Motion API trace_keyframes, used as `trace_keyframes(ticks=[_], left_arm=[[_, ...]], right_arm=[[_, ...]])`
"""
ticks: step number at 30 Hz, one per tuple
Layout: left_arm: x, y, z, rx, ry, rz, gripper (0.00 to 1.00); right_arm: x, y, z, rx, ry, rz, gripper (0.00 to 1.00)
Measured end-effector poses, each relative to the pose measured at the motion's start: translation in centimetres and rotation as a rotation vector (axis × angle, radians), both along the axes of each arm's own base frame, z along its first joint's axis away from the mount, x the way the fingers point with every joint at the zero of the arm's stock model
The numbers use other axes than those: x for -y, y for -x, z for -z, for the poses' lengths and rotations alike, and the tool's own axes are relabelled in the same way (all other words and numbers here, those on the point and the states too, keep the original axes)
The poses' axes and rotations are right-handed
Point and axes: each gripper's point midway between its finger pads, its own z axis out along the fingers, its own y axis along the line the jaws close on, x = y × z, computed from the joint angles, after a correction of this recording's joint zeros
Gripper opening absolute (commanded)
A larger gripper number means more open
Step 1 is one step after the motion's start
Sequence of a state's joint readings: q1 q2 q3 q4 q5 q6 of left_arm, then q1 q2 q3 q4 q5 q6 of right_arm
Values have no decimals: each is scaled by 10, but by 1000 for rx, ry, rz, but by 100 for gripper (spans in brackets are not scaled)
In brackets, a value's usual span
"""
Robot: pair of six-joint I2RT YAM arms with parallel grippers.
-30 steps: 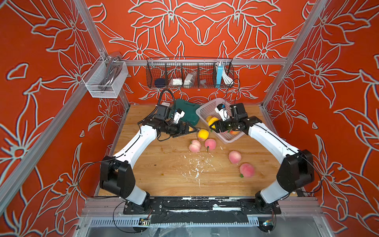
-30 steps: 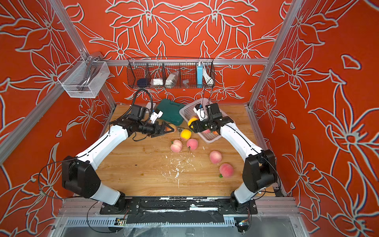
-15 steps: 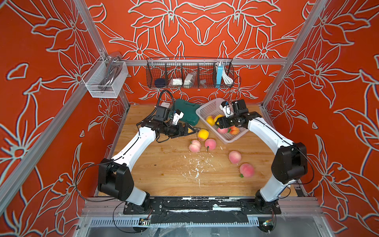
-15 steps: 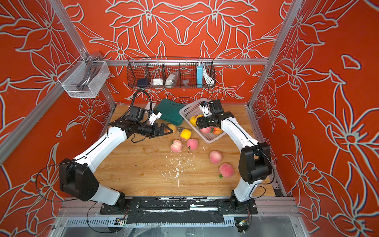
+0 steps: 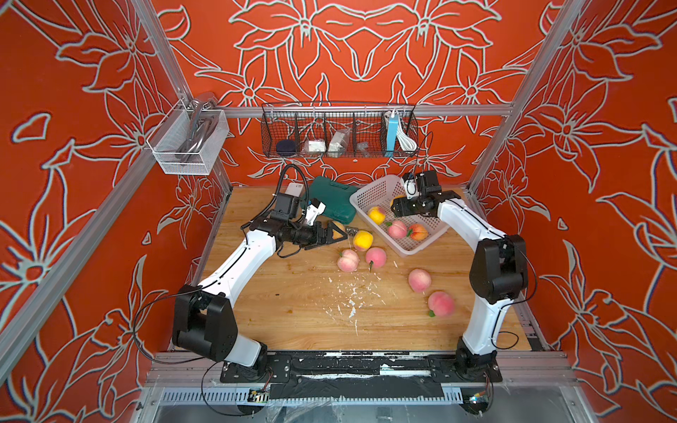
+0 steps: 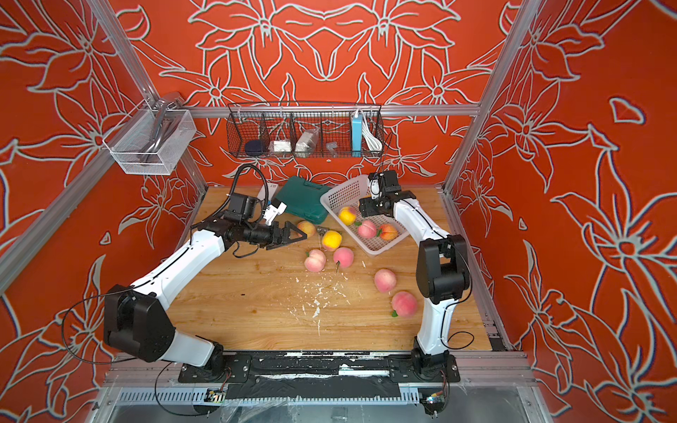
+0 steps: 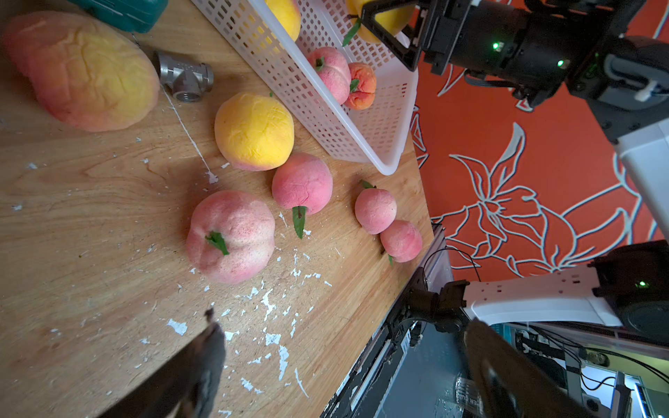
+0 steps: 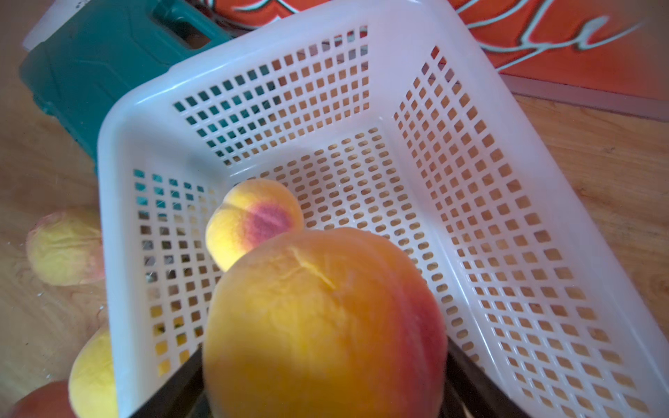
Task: Put the peaches into the basket
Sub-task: Place the peach in the basket.
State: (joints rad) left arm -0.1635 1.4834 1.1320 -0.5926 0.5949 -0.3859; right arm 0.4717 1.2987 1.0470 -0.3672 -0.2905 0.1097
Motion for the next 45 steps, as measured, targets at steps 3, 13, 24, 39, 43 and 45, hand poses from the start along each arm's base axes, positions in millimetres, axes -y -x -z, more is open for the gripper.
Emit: trace_keyframes(ticks=[3, 13, 24, 39, 43, 45], left_arm=[[0, -9, 8, -21, -11, -9, 98], [-1, -52, 34, -60, -68, -24, 99], [12, -68, 64, -105, -129, 8, 98], [21, -62, 96, -169, -177, 20, 92], [23, -61, 97, -168, -175, 21, 89], [24, -59, 100, -175, -177, 24, 86]], right_arm=[[-5, 22, -15, 39, -31, -51, 99], [-10, 43, -25, 48, -79, -102, 99], [-14, 41, -1, -20, -84, -97, 99], [-21, 38, 3, -42, -120, -100, 99], [-22, 37, 3, -42, -121, -99, 99], [-22, 37, 3, -42, -121, -99, 99]])
